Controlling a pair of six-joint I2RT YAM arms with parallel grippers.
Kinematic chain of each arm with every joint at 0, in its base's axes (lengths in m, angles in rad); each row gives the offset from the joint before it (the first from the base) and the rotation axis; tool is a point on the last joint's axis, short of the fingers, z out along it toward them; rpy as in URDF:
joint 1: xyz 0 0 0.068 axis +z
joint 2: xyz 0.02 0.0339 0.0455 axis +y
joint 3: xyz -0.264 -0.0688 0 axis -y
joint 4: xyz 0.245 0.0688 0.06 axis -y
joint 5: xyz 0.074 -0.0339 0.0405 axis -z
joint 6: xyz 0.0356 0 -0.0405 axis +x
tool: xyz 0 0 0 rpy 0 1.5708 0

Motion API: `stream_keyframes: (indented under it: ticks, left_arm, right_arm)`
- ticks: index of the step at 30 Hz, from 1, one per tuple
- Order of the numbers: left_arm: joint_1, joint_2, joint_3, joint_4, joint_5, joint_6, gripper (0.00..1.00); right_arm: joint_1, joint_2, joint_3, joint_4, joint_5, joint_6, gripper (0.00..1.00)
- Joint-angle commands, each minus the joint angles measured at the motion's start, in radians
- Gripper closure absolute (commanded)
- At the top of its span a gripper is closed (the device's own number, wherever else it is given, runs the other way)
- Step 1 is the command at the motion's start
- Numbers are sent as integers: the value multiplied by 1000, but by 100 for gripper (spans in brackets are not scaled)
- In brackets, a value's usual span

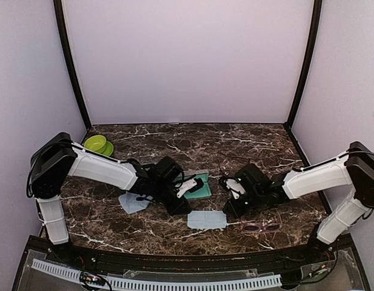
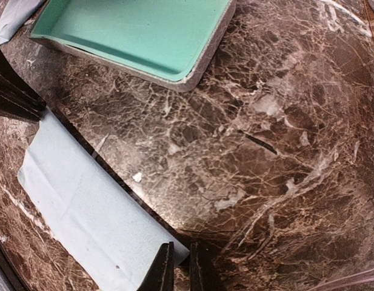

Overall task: Organize the sunglasses
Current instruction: Pick up the folded cleaning cloth from the center of the board, then place the folded cleaning cloth in the sunglasses case.

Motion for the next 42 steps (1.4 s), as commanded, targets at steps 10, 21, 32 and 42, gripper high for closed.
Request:
stream_keyframes:
  ticks: [10,21,32,42]
  left_arm:
    - [-2,-33,-17,23,-18,-22,100]
    - [-4,-96,-42,38,-59,-89,100]
    - [-4,-211,-54,-37,-211,-129,100]
    - [5,-250,-51,-88,-376,-133,100]
  right_arm:
    - [-5,-25,33,-5,10,-18,99]
    - [-5,-48,62,5,7,-57,100]
    - [-5,-29,148,-6,20,-104,100]
    - [-9,76,312,-27,50,-162,100]
